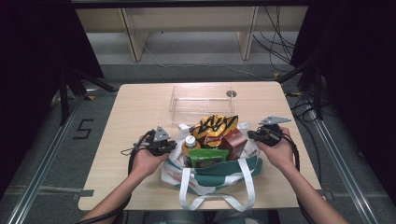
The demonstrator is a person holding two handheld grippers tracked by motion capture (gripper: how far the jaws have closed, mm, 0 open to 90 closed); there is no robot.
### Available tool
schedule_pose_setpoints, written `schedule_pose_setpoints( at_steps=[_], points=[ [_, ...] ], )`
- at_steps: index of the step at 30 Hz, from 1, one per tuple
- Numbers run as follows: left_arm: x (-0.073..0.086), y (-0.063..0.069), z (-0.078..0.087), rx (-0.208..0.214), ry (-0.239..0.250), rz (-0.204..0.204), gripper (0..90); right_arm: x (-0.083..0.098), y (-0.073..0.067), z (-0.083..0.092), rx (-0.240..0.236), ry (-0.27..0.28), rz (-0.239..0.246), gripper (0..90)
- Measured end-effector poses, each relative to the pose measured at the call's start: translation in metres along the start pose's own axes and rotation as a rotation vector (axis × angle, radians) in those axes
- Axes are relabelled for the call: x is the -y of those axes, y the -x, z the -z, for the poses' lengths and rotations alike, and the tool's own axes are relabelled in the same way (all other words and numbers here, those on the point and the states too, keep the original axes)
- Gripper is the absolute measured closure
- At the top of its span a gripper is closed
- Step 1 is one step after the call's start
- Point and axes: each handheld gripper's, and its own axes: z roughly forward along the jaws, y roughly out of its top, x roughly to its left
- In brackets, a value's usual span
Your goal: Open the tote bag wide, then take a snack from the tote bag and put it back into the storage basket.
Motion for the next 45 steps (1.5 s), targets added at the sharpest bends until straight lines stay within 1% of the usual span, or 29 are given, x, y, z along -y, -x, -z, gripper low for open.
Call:
schedule_pose_setpoints(
  at_steps=[1,2,4,5,6,7,8,10,11,12,15,16,18,19,20,21,22,23,24,25,26,27,29,34,37,38,40,42,45],
  points=[
    [0.001,0.001,-0.001,0.001,0.014,0.026,83.7,0.000,0.002,-0.002,0.007,0.002,0.026,89.4],
    [0.001,0.001,-0.002,-0.001,0.019,0.031,83.7,0.000,0.002,-0.002,0.007,0.002,0.026,89.4],
    [0.001,0.001,-0.001,-0.002,0.015,0.023,83.6,0.001,0.002,-0.003,0.008,-0.006,0.019,89.3],
    [0.002,0.000,0.001,0.006,-0.005,0.017,83.5,0.001,0.001,-0.003,0.003,-0.004,0.009,89.3],
    [0.002,0.000,0.001,0.008,0.013,0.022,83.0,0.001,0.003,-0.003,0.004,0.001,0.018,89.1],
    [0.002,0.003,0.000,0.006,0.043,0.085,82.3,0.000,0.003,-0.002,-0.002,0.003,0.013,88.7],
    [0.001,0.002,0.003,0.005,0.058,0.073,80.5,0.000,0.002,-0.001,-0.002,0.025,-0.003,87.3],
    [-0.001,0.003,0.010,0.006,0.096,0.107,72.2,-0.008,0.001,0.010,-0.021,0.064,-0.039,79.0],
    [-0.002,0.003,0.014,0.004,0.113,0.110,69.7,-0.012,0.001,0.015,-0.010,0.101,-0.034,76.3],
    [-0.003,0.001,0.019,-0.009,0.128,0.102,69.7,-0.012,0.001,0.015,-0.010,0.101,-0.034,76.3],
    [-0.005,0.001,0.029,-0.047,0.200,0.148,59.8,-0.025,0.001,0.029,0.008,0.183,-0.024,69.2],
    [-0.004,0.000,0.031,-0.052,0.219,0.166,56.7,-0.028,-0.001,0.033,0.003,0.203,-0.045,66.6],
    [0.000,-0.001,0.036,-0.082,0.259,0.175,51.1,-0.034,-0.003,0.040,0.015,0.227,-0.053,62.7],
    [0.001,-0.001,0.036,-0.083,0.276,0.184,49.9,-0.037,-0.001,0.042,0.028,0.237,-0.028,61.3],
    [0.005,-0.001,0.037,-0.090,0.292,0.190,49.0,-0.037,-0.003,0.042,0.019,0.246,-0.057,60.2],
    [0.007,-0.001,0.038,-0.090,0.305,0.192,47.4,-0.039,0.000,0.044,0.034,0.262,-0.023,59.2],
    [0.008,-0.001,0.039,-0.093,0.312,0.196,46.6,-0.040,-0.001,0.045,0.045,0.258,-0.031,58.5],
    [0.010,-0.002,0.039,-0.095,0.318,0.189,45.9,-0.040,-0.001,0.046,0.038,0.269,-0.038,58.3],
    [0.010,-0.002,0.039,-0.098,0.322,0.191,44.9,-0.041,-0.002,0.048,0.026,0.246,-0.063,57.9],
    [0.010,-0.002,0.040,-0.100,0.324,0.190,44.6,-0.041,-0.003,0.046,0.037,0.278,-0.079,57.5],
    [0.010,-0.002,0.039,-0.099,0.330,0.197,44.0,-0.041,-0.002,0.047,0.033,0.273,-0.065,57.0],
    [0.010,-0.003,0.040,-0.105,0.326,0.176,43.6,-0.042,-0.002,0.047,0.028,0.261,-0.064,56.5],
    [0.009,-0.003,0.040,-0.108,0.330,0.182,43.6,-0.042,-0.002,0.048,0.030,0.274,-0.042,54.5],
    [0.006,-0.005,0.038,-0.108,0.335,0.188,43.6,-0.046,-0.003,0.054,0.007,0.301,-0.061,51.0],
    [0.007,-0.003,0.036,-0.104,0.333,0.189,43.6,-0.048,-0.008,0.058,-0.011,0.313,-0.096,49.4],
    [0.007,-0.004,0.037,-0.107,0.328,0.176,43.6,-0.049,-0.007,0.059,-0.021,0.321,-0.069,49.2],
    [0.008,-0.004,0.038,-0.102,0.323,0.203,43.6,-0.052,-0.011,0.060,-0.027,0.331,-0.068,49.6],
    [0.007,-0.006,0.039,-0.116,0.324,0.176,43.5,-0.055,-0.014,0.060,-0.039,0.337,-0.054,51.0],
    [0.008,-0.006,0.039,-0.116,0.325,0.192,43.5,-0.057,-0.020,0.059,-0.056,0.328,-0.045,53.1]
  ],
)
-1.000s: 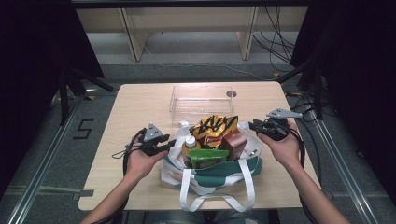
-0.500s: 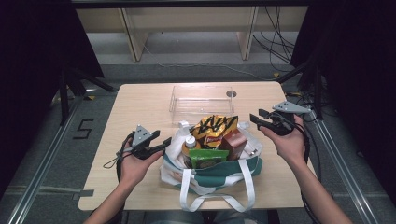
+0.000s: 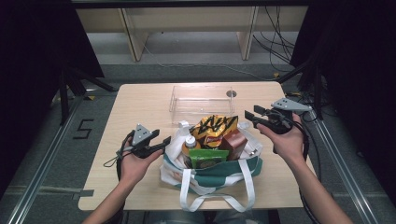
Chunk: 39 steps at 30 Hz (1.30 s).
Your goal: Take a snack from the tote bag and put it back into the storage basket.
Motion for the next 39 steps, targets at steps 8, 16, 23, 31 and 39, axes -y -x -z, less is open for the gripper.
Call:
schedule_pose_setpoints(
  at_steps=[8,16,23,31,39],
  points=[
    [0.001,0.000,0.000,0.004,-0.002,-0.002,43.7,-0.011,-0.013,-0.004,-0.052,0.003,0.000,54.7],
    [0.000,0.000,0.000,0.002,0.005,-0.010,43.8,-0.011,-0.021,-0.014,-0.091,-0.006,0.045,54.7],
    [0.000,0.003,-0.001,0.008,-0.001,-0.006,43.8,-0.007,-0.019,-0.023,-0.123,-0.075,0.056,55.5],
    [0.000,0.003,-0.001,0.008,0.000,-0.007,43.7,-0.003,-0.018,-0.029,-0.174,-0.124,0.032,65.7],
    [0.001,0.003,-0.001,0.005,-0.002,0.014,43.7,-0.002,-0.018,-0.034,-0.203,-0.183,0.030,69.7]
  ],
)
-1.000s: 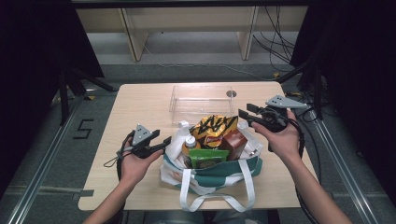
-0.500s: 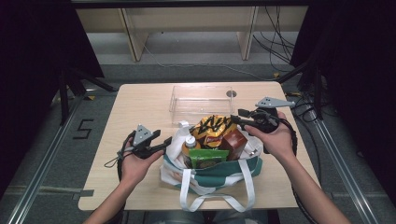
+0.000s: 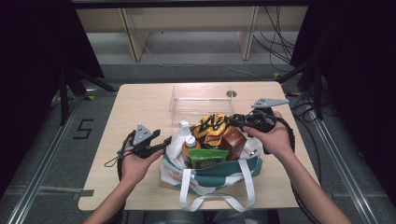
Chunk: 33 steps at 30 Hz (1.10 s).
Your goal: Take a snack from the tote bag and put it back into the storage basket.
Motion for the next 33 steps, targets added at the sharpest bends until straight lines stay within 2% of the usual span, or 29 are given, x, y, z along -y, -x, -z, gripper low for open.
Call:
schedule_pose_setpoints(
  at_steps=[1,2,4,7,8,11,14,17,23,24,25,27,28,30,32,33],
  points=[
    [0.000,0.000,0.000,0.000,0.000,-0.002,43.7,0.000,0.001,-0.002,-0.012,0.001,0.018,71.1],
    [0.000,0.000,0.000,0.000,0.000,-0.003,43.7,0.001,-0.001,-0.002,-0.008,-0.012,-0.003,74.0],
    [-0.001,-0.001,0.001,-0.002,0.000,-0.025,43.7,0.000,0.000,-0.002,-0.006,-0.014,0.004,76.0],
    [-0.001,-0.001,0.001,-0.002,0.001,-0.021,43.7,0.000,-0.003,-0.001,-0.023,-0.029,-0.024,83.2],
    [-0.001,-0.001,0.000,-0.001,0.001,-0.020,43.7,0.000,-0.002,-0.002,-0.040,-0.022,-0.003,85.6],
    [-0.001,-0.001,0.001,-0.001,0.001,-0.021,43.7,0.000,-0.002,-0.004,-0.041,-0.017,0.011,88.1],
    [-0.001,-0.002,0.001,-0.002,0.000,-0.026,43.7,0.000,-0.002,-0.004,-0.044,-0.018,0.028,88.1],
    [-0.001,-0.001,0.000,-0.002,-0.001,-0.024,43.7,0.001,-0.002,-0.005,-0.042,-0.022,0.013,88.2],
    [-0.001,-0.001,0.001,-0.003,0.002,-0.025,43.8,0.000,-0.005,-0.003,-0.036,-0.019,0.043,90.0],
    [-0.001,-0.001,0.001,-0.002,0.004,-0.024,43.8,0.000,-0.007,-0.003,-0.038,-0.014,0.045,90.0],
    [-0.001,-0.002,0.001,-0.002,0.005,-0.024,43.8,-0.001,-0.007,-0.002,-0.019,-0.008,0.083,90.0],
    [-0.001,-0.002,0.001,-0.003,0.004,-0.023,43.8,-0.002,-0.013,-0.002,-0.025,0.007,0.078,90.0],
    [-0.001,-0.002,0.001,-0.004,0.004,-0.023,43.8,-0.003,-0.015,-0.001,-0.007,0.004,0.082,90.0],
    [-0.001,-0.002,0.001,-0.003,0.005,-0.023,43.8,-0.005,-0.017,-0.001,-0.007,0.034,0.107,90.0],
    [-0.001,-0.002,0.001,-0.003,0.005,-0.023,43.9,-0.007,-0.021,0.002,0.002,0.045,0.100,90.0],
    [-0.001,-0.002,0.001,-0.003,0.005,-0.024,43.8,-0.008,-0.020,0.002,0.001,0.064,0.111,90.0]
  ],
)
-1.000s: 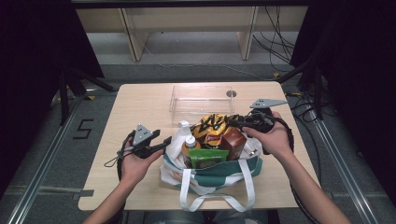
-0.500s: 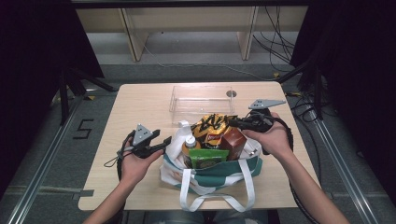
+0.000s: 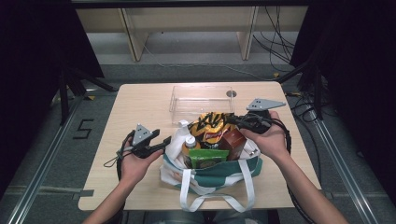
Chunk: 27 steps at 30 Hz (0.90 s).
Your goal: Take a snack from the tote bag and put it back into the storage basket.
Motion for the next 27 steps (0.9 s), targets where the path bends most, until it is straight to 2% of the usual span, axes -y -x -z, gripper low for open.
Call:
schedule_pose_setpoints(
  at_steps=[2,4,7,10,11,14,15,19,20,21,23,25,27],
  points=[
    [0.000,0.000,0.000,0.000,-0.001,-0.002,43.8,-0.002,-0.001,0.001,0.013,0.032,0.021,90.0],
    [0.000,0.000,0.000,0.000,-0.001,-0.002,43.8,-0.003,-0.003,0.003,0.012,0.042,0.026,90.0],
    [0.000,0.000,0.000,-0.002,0.001,0.002,43.8,-0.007,-0.007,0.007,0.015,0.055,0.013,90.0],
    [0.000,0.001,0.000,0.002,0.005,0.009,43.8,-0.011,-0.007,0.008,0.020,0.102,0.052,90.0],
    [0.000,0.001,0.000,0.002,0.005,0.010,43.8,-0.012,-0.010,0.010,0.023,0.101,0.038,90.0],
    [-0.001,0.000,0.001,-0.004,0.003,-0.005,43.8,-0.016,-0.012,0.011,0.017,0.115,0.046,90.0],
    [-0.001,0.000,0.001,-0.004,0.003,-0.006,43.8,-0.016,-0.013,0.012,0.019,0.114,0.033,90.0],
    [0.000,0.000,0.000,0.001,0.008,0.003,43.8,-0.018,-0.013,0.011,0.025,0.134,0.048,90.0],
    [0.000,0.000,0.000,-0.003,0.006,0.003,43.8,-0.019,-0.014,0.011,0.016,0.139,0.041,90.0],
    [0.000,0.000,0.001,-0.004,0.002,-0.006,43.8,-0.019,-0.015,0.012,0.028,0.135,0.031,90.0],
    [-0.001,0.000,0.001,-0.004,0.003,-0.008,43.8,-0.020,-0.017,0.013,0.033,0.142,0.035,90.0],
    [0.000,0.000,0.001,-0.006,0.005,0.002,43.8,-0.022,-0.015,0.013,0.031,0.157,0.062,90.0],
    [-0.001,0.000,0.001,-0.007,0.004,0.004,43.8,-0.024,-0.017,0.015,0.029,0.159,0.048,90.0]
  ],
)
